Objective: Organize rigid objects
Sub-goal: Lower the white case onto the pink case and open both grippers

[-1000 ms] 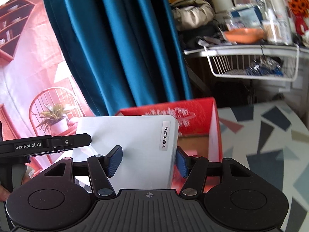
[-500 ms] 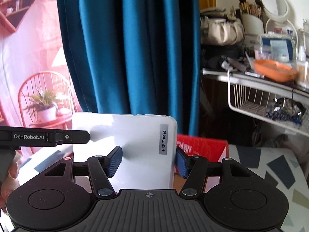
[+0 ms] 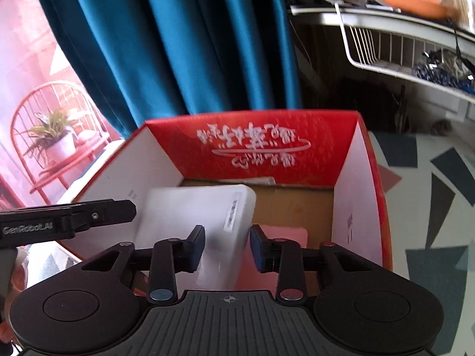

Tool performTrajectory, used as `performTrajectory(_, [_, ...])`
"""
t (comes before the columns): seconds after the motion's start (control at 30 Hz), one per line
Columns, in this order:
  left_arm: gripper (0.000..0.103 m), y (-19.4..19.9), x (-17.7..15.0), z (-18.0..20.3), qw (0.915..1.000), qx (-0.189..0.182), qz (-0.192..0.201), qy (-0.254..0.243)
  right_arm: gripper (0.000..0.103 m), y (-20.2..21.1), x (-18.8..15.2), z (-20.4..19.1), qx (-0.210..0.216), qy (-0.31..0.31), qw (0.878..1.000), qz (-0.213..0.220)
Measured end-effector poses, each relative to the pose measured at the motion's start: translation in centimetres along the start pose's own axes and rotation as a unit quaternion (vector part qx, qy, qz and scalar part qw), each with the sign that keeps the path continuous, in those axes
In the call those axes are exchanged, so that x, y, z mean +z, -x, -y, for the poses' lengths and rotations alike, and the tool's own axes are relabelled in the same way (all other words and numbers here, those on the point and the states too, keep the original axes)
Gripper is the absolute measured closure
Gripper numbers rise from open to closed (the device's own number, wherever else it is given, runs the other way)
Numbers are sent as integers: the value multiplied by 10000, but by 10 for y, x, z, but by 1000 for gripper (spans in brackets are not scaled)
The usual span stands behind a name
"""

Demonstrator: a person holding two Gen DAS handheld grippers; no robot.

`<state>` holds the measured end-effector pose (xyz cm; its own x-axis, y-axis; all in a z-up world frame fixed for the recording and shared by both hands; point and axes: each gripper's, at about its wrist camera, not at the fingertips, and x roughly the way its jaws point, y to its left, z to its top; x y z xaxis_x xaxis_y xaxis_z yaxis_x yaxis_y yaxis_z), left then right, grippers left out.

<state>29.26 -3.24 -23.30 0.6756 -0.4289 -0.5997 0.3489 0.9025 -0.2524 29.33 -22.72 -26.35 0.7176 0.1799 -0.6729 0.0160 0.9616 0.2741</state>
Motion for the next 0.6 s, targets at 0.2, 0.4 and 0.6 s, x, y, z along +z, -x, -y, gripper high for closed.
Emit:
performTrajectory(0.2, [60,2,-1,1,9997,216,22,-86,75,-3,-1,-3,-175,-20,9998,-44])
performTrajectory(0.4, [55,11,4,6,9979,521,196,-336,65,7,2,0,-442,17,9990,79])
performTrajectory(0.6, [19,19,6,15,9949,724,289,-638,33,21,2,-4,-658,112,9975,226])
